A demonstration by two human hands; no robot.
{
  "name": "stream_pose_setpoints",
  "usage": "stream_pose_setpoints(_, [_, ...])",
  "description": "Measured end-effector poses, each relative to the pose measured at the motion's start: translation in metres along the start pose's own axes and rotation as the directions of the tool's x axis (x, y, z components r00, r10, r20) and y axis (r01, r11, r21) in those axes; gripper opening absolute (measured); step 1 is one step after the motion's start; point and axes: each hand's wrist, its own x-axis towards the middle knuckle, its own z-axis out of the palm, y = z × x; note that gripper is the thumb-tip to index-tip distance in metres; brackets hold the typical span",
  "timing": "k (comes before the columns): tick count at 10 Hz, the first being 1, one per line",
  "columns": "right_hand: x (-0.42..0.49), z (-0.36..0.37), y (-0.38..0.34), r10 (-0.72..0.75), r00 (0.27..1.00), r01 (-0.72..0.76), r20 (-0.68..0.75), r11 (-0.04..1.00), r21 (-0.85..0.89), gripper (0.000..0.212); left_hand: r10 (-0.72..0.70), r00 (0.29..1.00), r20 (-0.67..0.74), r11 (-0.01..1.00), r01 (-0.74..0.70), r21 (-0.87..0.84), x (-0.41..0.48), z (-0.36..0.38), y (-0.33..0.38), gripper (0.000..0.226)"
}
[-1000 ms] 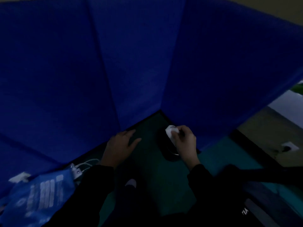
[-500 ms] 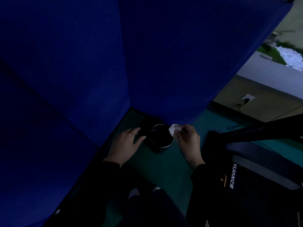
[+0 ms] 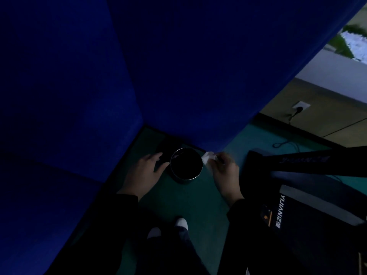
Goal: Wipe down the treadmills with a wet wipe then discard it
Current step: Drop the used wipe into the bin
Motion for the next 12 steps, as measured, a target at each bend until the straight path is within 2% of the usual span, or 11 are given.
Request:
stream_pose_setpoints(3, [0.051,0.085,0.079,0.124,0.992,-0.124,0.027,0.992,-0.002,0.016,-0.015,0.998,0.059,1.000,0.015,0.005,0.068,0.066,-0.047,0.048])
stream_pose_setpoints(5, [0.079,0.171,0.146,0.243,0.969,-0.244,0.049,0.970,-0.001,0.016,0.010,0.997,0.078,1.000,-0.011,0.018,0.106,0.124,-0.101,0.048])
stream_pose_setpoints(7, [0.098,0.239,0.217,0.267,0.963,-0.266,0.024,0.963,-0.048,0.019,0.002,0.994,0.112,0.999,-0.008,0.049,0.133,0.183,-0.146,0.048])
stream_pose_setpoints(8, [0.102,0.250,0.232,0.302,0.953,-0.303,-0.021,0.951,-0.058,0.018,0.022,0.989,0.143,0.998,-0.030,0.051,0.141,0.198,-0.156,0.058])
stream_pose_setpoints(9, [0.106,0.256,0.241,0.311,0.949,-0.313,-0.042,0.948,-0.049,0.019,0.025,0.990,0.138,0.999,-0.031,0.040,0.147,0.208,-0.159,0.052])
stream_pose_setpoints(10, [0.104,0.260,0.247,0.320,0.947,-0.319,-0.007,0.945,-0.071,0.035,0.029,0.990,0.137,0.998,-0.036,0.047,0.147,0.209,-0.158,0.061])
stream_pose_setpoints(11, [0.099,0.253,0.251,0.362,0.931,-0.364,-0.050,0.931,-0.035,0.043,0.041,0.989,0.145,0.998,-0.049,0.047,0.145,0.209,-0.160,0.071])
stream_pose_setpoints(12, [0.089,0.243,0.253,0.376,0.921,-0.380,-0.100,0.924,-0.029,0.033,0.017,0.988,0.153,0.998,-0.025,0.052,0.143,0.206,-0.159,0.063])
